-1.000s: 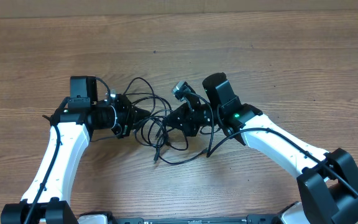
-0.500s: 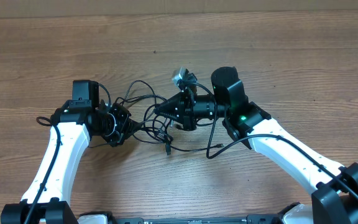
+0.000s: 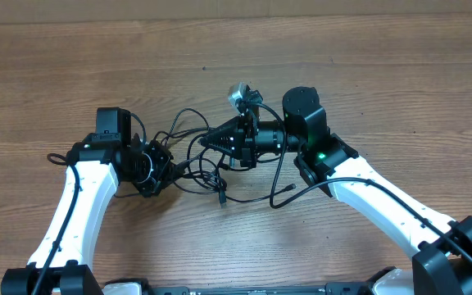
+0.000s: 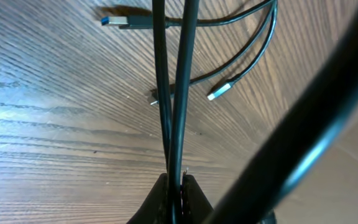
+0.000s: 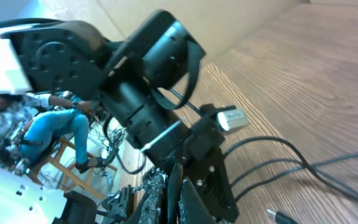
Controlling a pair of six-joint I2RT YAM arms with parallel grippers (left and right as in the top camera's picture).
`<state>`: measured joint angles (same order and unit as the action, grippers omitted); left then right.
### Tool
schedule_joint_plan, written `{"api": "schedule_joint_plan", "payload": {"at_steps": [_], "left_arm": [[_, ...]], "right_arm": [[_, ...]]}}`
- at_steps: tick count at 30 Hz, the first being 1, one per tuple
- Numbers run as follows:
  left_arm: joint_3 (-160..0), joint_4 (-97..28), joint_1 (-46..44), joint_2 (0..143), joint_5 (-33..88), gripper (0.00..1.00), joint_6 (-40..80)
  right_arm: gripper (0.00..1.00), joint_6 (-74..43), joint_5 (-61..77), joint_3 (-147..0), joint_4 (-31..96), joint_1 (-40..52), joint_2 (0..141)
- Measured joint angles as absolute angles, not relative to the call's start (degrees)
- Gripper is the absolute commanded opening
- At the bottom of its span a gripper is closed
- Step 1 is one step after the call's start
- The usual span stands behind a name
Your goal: Untangle cables
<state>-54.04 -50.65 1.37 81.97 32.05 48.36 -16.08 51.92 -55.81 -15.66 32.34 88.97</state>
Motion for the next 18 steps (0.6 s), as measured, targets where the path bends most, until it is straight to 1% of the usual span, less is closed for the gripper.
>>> {"api": "schedule_joint_plan", "payload": {"at_steps": [2,11,15,16,17,18], "left_arm": [[-54.0,-51.1,1.4,82.0,31.8,0.04,47.0],[-54.0,-53.5,1.4,82.0,30.0,0.04,39.3],[-54.0,-53.7,1.4,82.0,29.3,0.04,37.0],[-54.0,-53.7,1.4,82.0,29.3,0.04,36.6],[-54.0,-53.6,1.4,82.0,29.4,0.04,36.1],[-54.0,-53.6,1.4,82.0,29.6,0.04,35.7]], "right_arm": [[0.04,-16.3,50.6,-55.8,-14.0,32.3,89.0],[0.04,-19.7,44.0,-55.8,-12.8,32.3,88.9],[0.04,-20.6,35.2,-55.9,-3.7,32.3,88.4],[0.08,-20.7,32.9,-55.9,-1.3,32.3,88.4],[0.2,-20.9,29.4,-55.9,2.4,32.3,88.3],[0.35,-21.0,26.4,-55.9,5.1,32.3,88.3]]}}
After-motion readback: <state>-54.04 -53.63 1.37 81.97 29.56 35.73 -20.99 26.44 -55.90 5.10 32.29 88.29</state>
